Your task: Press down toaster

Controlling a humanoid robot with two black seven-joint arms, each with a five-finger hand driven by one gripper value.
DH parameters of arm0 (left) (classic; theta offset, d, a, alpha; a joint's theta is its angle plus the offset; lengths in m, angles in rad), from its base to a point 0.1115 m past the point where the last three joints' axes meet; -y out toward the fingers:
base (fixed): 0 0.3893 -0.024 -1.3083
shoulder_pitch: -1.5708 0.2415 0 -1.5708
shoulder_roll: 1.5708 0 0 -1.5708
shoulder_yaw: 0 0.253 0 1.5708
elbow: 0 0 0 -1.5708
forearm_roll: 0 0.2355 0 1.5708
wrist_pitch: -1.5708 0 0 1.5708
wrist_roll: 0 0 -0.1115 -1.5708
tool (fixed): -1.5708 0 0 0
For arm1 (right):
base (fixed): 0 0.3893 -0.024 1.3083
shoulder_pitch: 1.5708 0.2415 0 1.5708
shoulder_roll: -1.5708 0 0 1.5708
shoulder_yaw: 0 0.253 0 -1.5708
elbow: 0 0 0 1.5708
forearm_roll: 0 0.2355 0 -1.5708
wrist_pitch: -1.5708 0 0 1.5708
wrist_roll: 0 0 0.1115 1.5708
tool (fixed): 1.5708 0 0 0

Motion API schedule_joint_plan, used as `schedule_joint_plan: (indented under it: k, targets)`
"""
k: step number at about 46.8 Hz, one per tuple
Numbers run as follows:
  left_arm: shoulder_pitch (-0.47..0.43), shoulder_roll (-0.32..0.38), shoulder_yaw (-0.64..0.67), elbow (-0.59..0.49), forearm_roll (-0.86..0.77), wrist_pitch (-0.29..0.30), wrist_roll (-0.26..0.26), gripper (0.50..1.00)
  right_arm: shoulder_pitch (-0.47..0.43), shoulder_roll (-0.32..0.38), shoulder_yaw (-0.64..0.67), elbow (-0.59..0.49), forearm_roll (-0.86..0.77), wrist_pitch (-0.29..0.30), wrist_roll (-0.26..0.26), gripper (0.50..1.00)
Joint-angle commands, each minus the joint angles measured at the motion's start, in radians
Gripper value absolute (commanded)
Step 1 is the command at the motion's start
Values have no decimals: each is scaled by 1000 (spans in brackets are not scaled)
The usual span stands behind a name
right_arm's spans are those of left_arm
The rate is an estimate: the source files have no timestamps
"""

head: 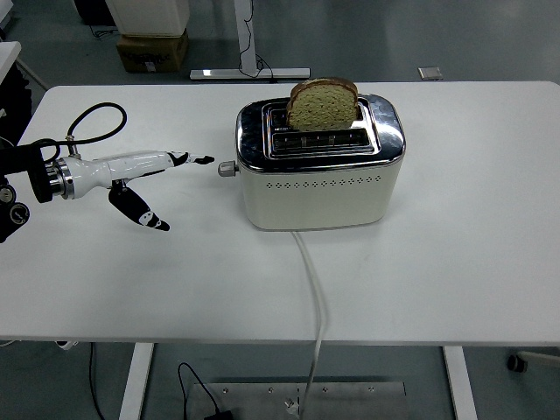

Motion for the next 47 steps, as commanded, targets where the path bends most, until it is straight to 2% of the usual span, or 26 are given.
schedule_joint_plan:
  k: [1,47]
  targets:
    - [-1,-1,0,0,0,0,0,1000,0,0,-1,0,1,0,0,998]
    - [19,-47,20,15,8,-2,3,1000,0,0,0,0,1,0,0,998]
